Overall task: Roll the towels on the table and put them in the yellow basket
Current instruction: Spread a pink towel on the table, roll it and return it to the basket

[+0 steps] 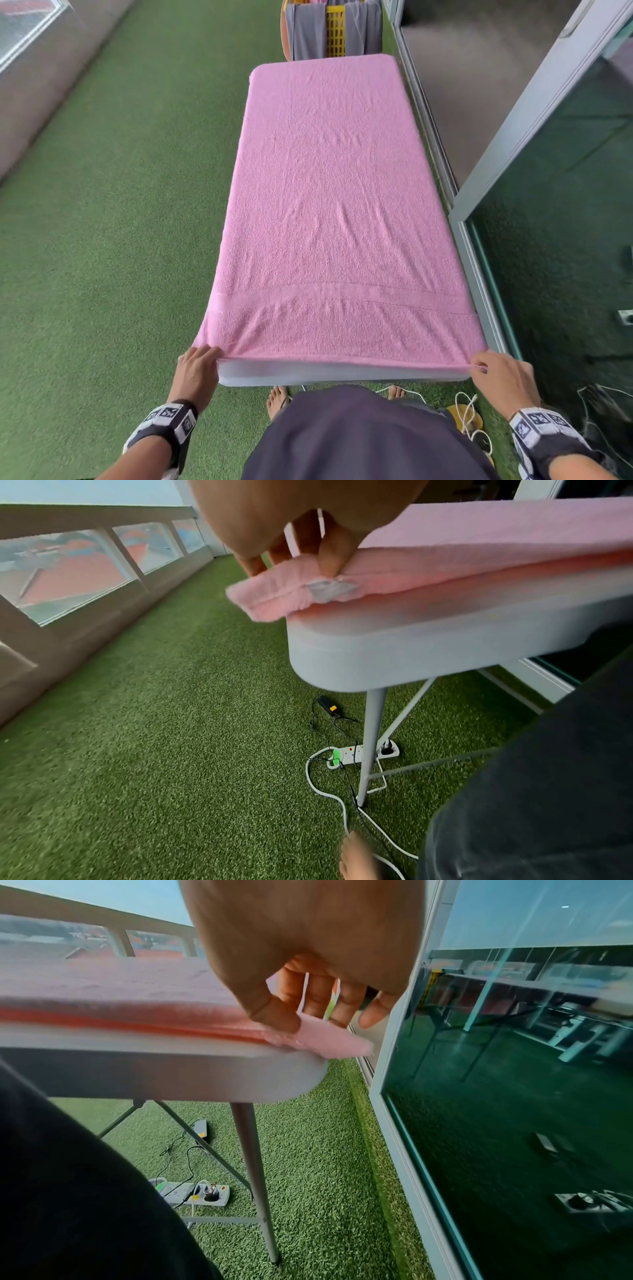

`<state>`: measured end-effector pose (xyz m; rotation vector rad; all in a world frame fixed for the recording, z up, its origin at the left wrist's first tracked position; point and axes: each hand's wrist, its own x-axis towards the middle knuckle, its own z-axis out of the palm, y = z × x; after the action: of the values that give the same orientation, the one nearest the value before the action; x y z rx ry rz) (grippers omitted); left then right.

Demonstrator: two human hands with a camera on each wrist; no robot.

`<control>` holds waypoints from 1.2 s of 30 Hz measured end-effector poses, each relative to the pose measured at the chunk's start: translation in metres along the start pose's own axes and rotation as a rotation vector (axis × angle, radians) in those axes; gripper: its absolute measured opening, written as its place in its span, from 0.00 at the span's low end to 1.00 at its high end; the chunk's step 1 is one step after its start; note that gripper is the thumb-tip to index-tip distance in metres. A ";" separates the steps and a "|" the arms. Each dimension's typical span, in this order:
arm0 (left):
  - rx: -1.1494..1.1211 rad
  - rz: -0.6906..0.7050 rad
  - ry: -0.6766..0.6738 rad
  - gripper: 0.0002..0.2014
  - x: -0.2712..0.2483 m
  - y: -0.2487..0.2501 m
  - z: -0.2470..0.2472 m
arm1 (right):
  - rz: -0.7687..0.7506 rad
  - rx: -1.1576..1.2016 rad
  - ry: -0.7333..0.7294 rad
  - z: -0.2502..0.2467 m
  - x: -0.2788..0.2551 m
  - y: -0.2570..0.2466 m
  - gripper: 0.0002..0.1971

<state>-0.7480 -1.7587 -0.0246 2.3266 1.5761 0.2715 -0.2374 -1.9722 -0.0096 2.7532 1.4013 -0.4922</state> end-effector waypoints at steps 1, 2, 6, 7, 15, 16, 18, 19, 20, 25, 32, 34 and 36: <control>-0.018 -0.017 -0.006 0.14 -0.003 -0.003 0.002 | 0.012 -0.016 0.003 0.000 -0.002 0.000 0.18; -0.020 -0.041 -0.016 0.16 -0.004 -0.002 0.003 | 0.022 -0.016 0.009 -0.001 -0.002 0.000 0.19; 0.015 -0.164 -0.190 0.08 0.005 0.006 0.004 | 0.077 0.084 0.066 0.002 0.002 0.004 0.17; 0.063 -0.208 -0.200 0.03 0.007 0.009 0.004 | 0.069 0.084 0.099 0.003 0.003 0.005 0.12; 0.055 -0.047 0.009 0.21 -0.019 0.033 0.017 | -0.092 0.184 0.133 0.026 -0.012 -0.003 0.12; 0.034 -0.016 -0.017 0.23 -0.024 0.033 0.018 | -0.119 0.184 0.095 0.032 -0.015 -0.002 0.13; 0.000 -0.042 -0.016 0.23 -0.026 0.030 0.019 | -0.083 0.222 0.069 0.038 -0.016 0.001 0.14; -0.011 -0.073 0.006 0.22 -0.025 0.028 0.019 | -0.055 0.249 0.073 0.038 -0.014 0.001 0.14; -0.020 -0.099 0.029 0.20 -0.023 0.028 0.018 | -0.035 0.275 0.077 0.036 -0.012 0.000 0.14; -0.005 -0.184 0.078 0.13 -0.013 0.020 0.017 | 0.003 0.321 0.136 0.025 -0.003 -0.003 0.14; 0.043 -0.168 0.052 0.10 -0.006 0.015 0.005 | -0.019 0.231 0.127 0.003 0.007 -0.001 0.10; 0.046 -0.161 0.050 0.06 -0.006 0.011 0.003 | -0.055 0.113 0.119 0.004 0.010 0.006 0.18; 0.058 -0.181 0.002 0.12 -0.001 0.010 -0.001 | -0.064 0.067 0.139 0.006 0.011 0.006 0.22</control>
<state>-0.7403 -1.7624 -0.0199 2.2066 1.8039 0.1871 -0.2284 -1.9685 -0.0192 2.8526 1.5341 -0.3627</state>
